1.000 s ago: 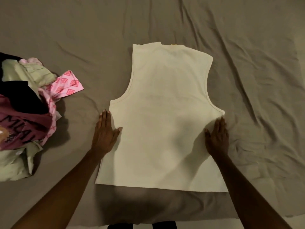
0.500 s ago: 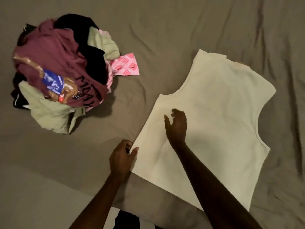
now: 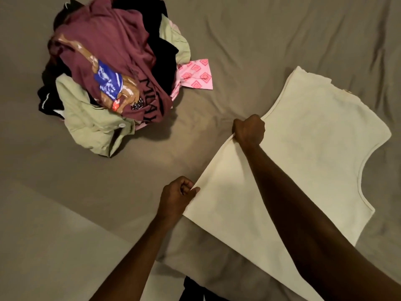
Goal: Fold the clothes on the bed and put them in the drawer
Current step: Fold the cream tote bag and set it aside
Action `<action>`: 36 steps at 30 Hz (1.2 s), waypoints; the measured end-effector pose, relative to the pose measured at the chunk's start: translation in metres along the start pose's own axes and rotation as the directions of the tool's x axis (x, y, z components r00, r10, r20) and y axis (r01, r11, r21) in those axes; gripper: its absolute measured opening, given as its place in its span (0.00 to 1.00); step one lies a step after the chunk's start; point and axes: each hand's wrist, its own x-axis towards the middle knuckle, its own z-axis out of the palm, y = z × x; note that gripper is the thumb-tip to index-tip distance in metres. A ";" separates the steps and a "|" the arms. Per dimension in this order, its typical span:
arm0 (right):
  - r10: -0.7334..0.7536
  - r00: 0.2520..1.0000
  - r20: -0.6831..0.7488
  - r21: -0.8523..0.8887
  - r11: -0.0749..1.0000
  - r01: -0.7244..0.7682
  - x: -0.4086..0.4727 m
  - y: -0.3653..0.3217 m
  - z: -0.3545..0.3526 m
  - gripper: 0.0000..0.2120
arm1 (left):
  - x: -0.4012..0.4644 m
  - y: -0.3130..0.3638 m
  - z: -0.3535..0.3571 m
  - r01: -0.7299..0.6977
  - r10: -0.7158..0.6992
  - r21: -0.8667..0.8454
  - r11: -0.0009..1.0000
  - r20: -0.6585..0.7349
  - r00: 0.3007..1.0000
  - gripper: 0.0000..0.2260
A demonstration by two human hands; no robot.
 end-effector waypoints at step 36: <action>-0.127 0.991 0.036 0.141 0.983 0.121 0.030 0.256 -0.126 0.05 | -0.172 0.018 0.209 -0.241 0.211 0.450 0.860 0.115 0.971 0.19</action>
